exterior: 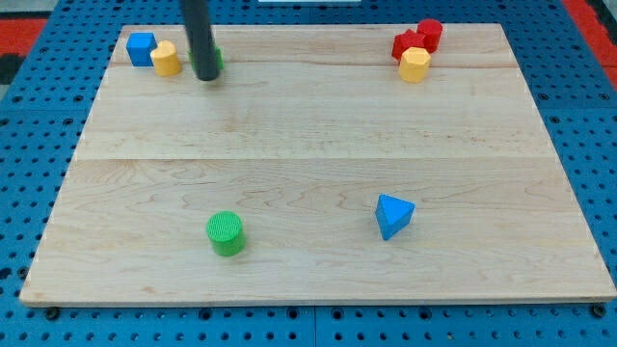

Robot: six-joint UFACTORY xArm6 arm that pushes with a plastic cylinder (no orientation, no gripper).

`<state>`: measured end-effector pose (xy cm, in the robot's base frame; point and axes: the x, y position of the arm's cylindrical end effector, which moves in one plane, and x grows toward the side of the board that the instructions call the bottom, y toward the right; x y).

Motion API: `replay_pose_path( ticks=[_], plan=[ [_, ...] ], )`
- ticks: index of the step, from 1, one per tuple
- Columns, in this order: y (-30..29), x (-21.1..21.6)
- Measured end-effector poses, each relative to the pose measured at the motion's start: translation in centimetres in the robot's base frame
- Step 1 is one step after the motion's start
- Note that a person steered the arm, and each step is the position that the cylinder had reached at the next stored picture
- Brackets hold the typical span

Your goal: Move the green circle bottom into the yellow heart

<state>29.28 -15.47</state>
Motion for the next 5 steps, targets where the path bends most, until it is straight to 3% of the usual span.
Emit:
replay_pose_path(
  ticks=[1,3,4,5],
  plan=[
    [-0.2,1.3],
    [17.5,13.0],
    [19.1,20.0],
    [13.3,25.9]
  ],
)
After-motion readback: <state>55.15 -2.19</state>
